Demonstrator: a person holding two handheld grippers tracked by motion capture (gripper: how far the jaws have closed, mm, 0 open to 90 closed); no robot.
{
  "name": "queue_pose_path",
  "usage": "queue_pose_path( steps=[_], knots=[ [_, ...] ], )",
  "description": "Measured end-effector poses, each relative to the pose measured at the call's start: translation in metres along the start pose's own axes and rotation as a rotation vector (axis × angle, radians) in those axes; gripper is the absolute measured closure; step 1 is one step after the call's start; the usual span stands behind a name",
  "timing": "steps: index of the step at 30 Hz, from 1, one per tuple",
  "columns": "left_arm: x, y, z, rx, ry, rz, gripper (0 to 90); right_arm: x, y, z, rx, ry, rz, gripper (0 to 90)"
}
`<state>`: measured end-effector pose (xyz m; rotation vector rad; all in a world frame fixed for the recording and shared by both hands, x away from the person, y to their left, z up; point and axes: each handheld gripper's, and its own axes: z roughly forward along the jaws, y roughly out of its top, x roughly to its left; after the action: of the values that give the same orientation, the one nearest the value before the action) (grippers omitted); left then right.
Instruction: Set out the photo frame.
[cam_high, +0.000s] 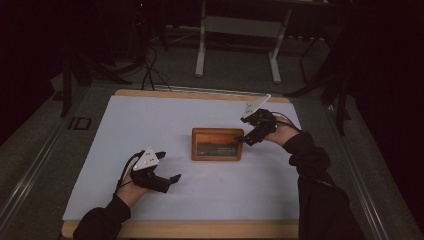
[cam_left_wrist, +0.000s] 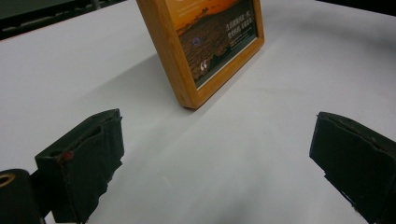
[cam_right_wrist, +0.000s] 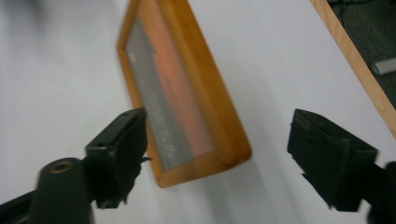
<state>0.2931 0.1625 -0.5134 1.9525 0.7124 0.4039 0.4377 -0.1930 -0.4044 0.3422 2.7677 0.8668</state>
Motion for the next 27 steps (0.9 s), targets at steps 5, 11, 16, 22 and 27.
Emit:
queue_pose_path(
  steps=[5, 11, 16, 22, 27],
  knots=[
    [-0.001, 0.000, -0.001, -0.005, -0.004, -0.001, 3.4, 0.008, -0.001, -0.005, -0.030, -0.005, -0.007, 17.2],
    [-0.002, 0.001, 0.000, -0.003, -0.008, 0.003, 3.4, 0.038, -0.013, -0.015, -0.137, 0.028, -0.005, 15.1],
    [-0.002, 0.000, 0.000, -0.001, -0.010, 0.006, 3.4, 0.056, -0.024, -0.017, -0.204, 0.046, 0.005, 15.2],
    [-0.002, 0.000, 0.000, -0.001, -0.010, 0.005, 3.5, 0.075, -0.045, -0.013, -0.248, 0.072, 0.026, 15.1],
    [-0.003, 0.000, 0.000, 0.000, -0.012, 0.008, 3.4, 0.088, -0.065, -0.005, -0.261, 0.090, 0.044, 15.3]
  ],
)
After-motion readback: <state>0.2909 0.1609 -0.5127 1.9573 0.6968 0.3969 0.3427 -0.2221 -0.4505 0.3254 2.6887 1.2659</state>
